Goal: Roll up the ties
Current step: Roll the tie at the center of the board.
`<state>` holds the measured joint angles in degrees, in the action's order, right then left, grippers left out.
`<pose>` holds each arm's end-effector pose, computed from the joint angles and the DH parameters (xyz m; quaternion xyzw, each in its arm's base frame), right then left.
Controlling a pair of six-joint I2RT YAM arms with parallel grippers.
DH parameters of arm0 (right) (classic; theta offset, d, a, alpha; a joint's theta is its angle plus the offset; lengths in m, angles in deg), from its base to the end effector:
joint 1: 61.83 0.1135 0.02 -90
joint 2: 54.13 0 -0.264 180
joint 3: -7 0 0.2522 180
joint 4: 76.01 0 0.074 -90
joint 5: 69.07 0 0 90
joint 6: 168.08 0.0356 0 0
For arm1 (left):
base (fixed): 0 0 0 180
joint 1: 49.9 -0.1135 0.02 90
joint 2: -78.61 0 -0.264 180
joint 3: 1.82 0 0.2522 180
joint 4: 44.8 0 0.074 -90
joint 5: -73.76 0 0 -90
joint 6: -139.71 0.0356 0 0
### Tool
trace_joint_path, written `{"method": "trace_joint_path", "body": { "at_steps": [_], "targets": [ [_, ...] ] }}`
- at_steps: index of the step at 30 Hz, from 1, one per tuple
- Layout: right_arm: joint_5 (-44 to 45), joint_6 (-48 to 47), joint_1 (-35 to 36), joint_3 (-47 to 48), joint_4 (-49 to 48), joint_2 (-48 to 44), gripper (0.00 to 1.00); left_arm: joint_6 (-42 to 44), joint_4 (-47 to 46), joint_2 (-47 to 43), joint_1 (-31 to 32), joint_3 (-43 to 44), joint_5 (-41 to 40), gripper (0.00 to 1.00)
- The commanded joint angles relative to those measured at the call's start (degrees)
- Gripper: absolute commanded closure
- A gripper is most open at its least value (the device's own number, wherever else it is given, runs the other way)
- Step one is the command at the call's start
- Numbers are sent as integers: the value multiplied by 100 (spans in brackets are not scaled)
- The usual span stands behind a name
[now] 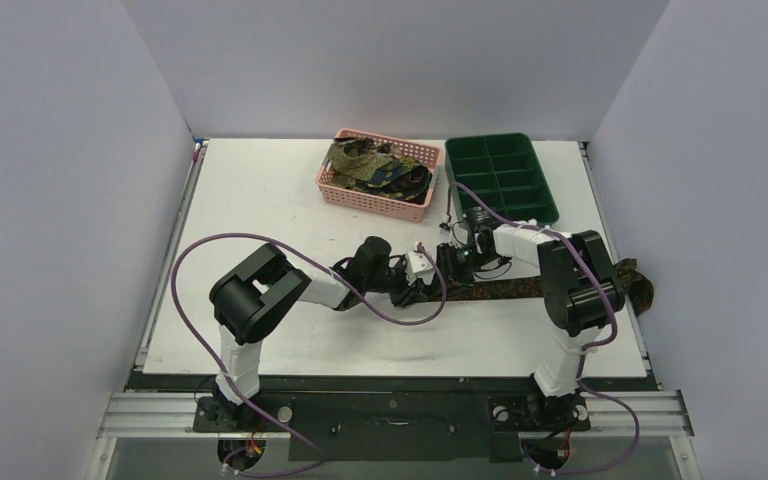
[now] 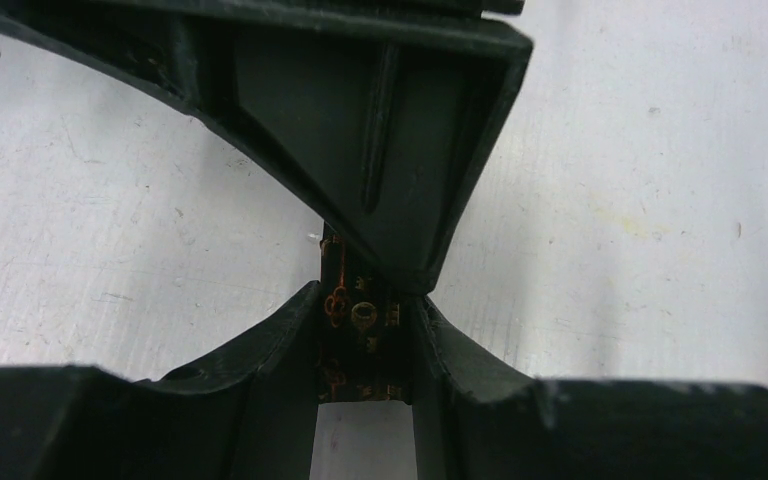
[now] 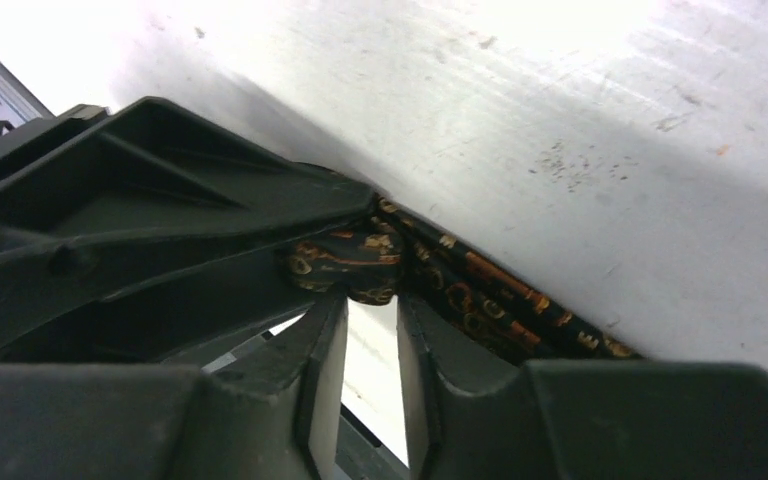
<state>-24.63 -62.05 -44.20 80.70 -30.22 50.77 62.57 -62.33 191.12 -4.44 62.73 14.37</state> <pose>0.3029 0.1229 0.1416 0.0567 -0.9154 -0.3985 0.0114 0.2537 -0.2837 0.1171 0.5224 0.6671 -0.3544 0.3956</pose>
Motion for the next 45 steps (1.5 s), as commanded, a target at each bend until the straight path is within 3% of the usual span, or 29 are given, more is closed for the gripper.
{"method": "trace_joint_path", "body": {
  "at_steps": [1, 5, 10, 19, 24, 28, 33, 35, 45],
  "targets": [
    [308, -51, -23, 36, -202, 329, 84, 148, 903, 110, 22, -127, -338, 73],
    [181, -46, -114, 165, -163, 293, 83, 277, 926, 81, 19, -170, -284, 72],
    [-213, 181, -50, 157, -427, -113, 69, 330, 965, 53, 17, -206, -233, 72],
    [-43, 755, 77, -202, -1250, -94, 69, 313, 1024, 77, 24, -183, -200, 71],
    [58, 664, 44, -512, -1356, -42, 80, 301, 1073, 56, 11, -207, -203, 71],
    [264, 324, 33, -614, -1103, -152, 99, 244, 1028, 25, -9, -272, -189, 69],
    [913, -180, 41, -515, -703, 15, 100, -132, 336, -304, -194, -691, 71, 42],
    [1104, -332, 19, -477, -561, 84, 100, -199, 18, -394, -291, -892, 164, 38],
    [1684, -688, -18, -425, -169, 185, 100, -431, -1056, 86, -122, -856, 344, 37]
  ]
}}
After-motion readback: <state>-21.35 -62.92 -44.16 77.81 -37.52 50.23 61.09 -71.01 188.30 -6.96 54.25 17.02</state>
